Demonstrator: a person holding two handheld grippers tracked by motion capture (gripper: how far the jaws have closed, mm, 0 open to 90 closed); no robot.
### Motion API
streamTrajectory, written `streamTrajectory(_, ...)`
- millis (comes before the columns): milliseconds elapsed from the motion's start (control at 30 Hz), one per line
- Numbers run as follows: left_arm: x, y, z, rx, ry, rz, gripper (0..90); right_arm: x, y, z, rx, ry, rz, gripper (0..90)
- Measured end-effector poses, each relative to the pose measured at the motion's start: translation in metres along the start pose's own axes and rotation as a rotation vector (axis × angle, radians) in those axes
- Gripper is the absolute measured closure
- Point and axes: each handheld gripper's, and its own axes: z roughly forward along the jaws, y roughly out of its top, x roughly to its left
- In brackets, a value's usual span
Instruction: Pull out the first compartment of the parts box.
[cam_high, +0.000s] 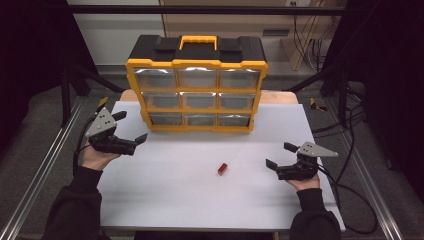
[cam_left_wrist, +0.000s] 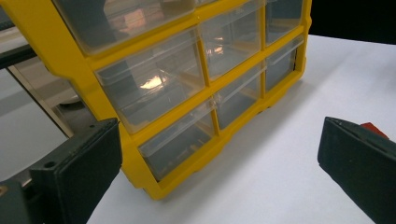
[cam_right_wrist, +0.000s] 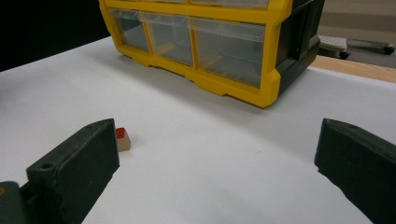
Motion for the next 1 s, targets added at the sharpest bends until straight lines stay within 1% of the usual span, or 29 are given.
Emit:
streamTrajectory(100,0.000,0.006,0.001,0.003,0.005,0.020,0.0,0.000,0.000,0.000,0.003,0.001,0.001,0.3)
streamTrajectory(200,0.000,0.008,0.001,0.003,0.008,0.031,0.0,0.000,0.000,0.000,0.003,0.000,0.001,0.3)
streamTrajectory(300,0.002,0.014,0.003,0.012,0.015,0.056,0.0,0.000,0.000,0.001,0.002,0.000,0.000,0.3)
streamTrajectory(333,0.002,0.014,0.003,0.012,0.015,0.056,0.0,0.000,0.000,0.001,0.002,0.000,0.000,0.3)
streamTrajectory(367,0.002,0.017,0.004,0.017,0.022,0.068,0.0,0.000,-0.001,0.001,0.005,0.002,-0.001,0.3)
streamTrajectory(400,0.002,0.017,0.004,0.017,0.022,0.068,0.0,0.000,-0.001,0.001,0.006,0.002,0.000,0.3)
streamTrajectory(433,0.003,0.019,0.004,0.023,0.025,0.083,0.0,0.000,-0.001,0.001,0.005,0.002,0.000,0.3)
streamTrajectory(467,0.003,0.019,0.004,0.023,0.025,0.083,0.0,0.000,-0.001,0.001,0.004,0.002,0.000,0.3)
streamTrajectory(533,0.004,0.022,0.005,0.025,0.032,0.102,0.0,0.000,-0.001,0.001,0.004,0.003,0.001,0.3)
streamTrajectory(567,0.004,0.025,0.005,0.028,0.036,0.118,0.0,0.000,-0.001,0.001,0.003,0.003,0.001,0.3)
streamTrajectory(600,0.004,0.025,0.005,0.028,0.036,0.118,0.0,0.000,-0.001,0.001,0.003,0.003,0.001,0.3)
streamTrajectory(733,0.005,0.031,0.005,0.027,0.046,0.152,0.0,0.000,-0.001,0.001,0.004,0.002,-0.001,0.3)
streamTrajectory(800,0.005,0.034,0.006,0.030,0.046,0.162,0.0,0.000,-0.001,0.001,0.005,0.002,-0.001,0.3)
streamTrajectory(900,0.006,0.038,0.007,0.038,0.057,0.191,0.0,0.000,-0.001,0.001,0.006,0.002,-0.001,0.3)
streamTrajectory(1000,0.008,0.042,0.007,0.035,0.065,0.206,0.0,0.000,-0.001,0.001,0.005,0.001,-0.003,0.3)
